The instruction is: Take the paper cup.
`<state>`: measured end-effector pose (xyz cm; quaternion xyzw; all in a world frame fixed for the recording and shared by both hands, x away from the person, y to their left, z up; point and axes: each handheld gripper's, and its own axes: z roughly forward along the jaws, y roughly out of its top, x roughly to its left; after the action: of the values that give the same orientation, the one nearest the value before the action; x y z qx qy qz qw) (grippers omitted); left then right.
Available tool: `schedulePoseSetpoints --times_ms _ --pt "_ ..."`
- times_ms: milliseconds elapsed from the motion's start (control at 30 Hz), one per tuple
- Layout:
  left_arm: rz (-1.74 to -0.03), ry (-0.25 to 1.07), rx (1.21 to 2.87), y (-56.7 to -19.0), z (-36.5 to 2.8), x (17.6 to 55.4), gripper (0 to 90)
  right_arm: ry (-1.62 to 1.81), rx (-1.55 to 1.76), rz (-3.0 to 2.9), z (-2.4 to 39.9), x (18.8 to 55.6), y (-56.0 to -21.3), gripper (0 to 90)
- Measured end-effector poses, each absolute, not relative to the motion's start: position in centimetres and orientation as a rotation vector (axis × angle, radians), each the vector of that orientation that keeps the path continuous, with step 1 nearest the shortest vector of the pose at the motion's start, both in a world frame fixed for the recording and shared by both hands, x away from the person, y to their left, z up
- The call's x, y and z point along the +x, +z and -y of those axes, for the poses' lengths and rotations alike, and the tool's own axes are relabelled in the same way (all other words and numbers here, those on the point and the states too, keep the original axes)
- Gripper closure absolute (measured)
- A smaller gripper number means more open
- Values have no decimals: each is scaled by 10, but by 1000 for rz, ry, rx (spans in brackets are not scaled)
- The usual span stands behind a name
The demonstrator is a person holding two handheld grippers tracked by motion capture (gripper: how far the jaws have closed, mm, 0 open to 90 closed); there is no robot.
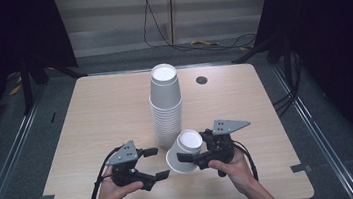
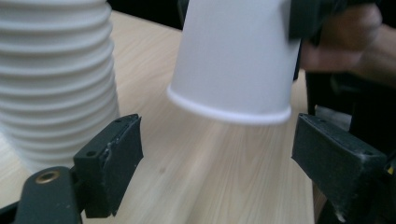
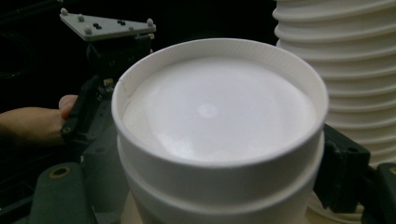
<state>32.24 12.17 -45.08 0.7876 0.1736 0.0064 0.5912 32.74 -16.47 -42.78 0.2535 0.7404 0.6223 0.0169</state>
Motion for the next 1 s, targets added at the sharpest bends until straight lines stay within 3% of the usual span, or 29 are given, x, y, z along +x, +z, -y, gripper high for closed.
schedulePoseSetpoints --times_ms 400,767,1000 --pt "-399 -35 1822 -456 -110 320 155 1967 741 -2345 151 323 -434 209" --pt "-396 -73 1849 -463 -100 319 48 2016 718 -2388 135 319 -441 211" --pt "-381 -86 1845 -464 -98 317 62 2091 739 -2365 129 317 -442 210"
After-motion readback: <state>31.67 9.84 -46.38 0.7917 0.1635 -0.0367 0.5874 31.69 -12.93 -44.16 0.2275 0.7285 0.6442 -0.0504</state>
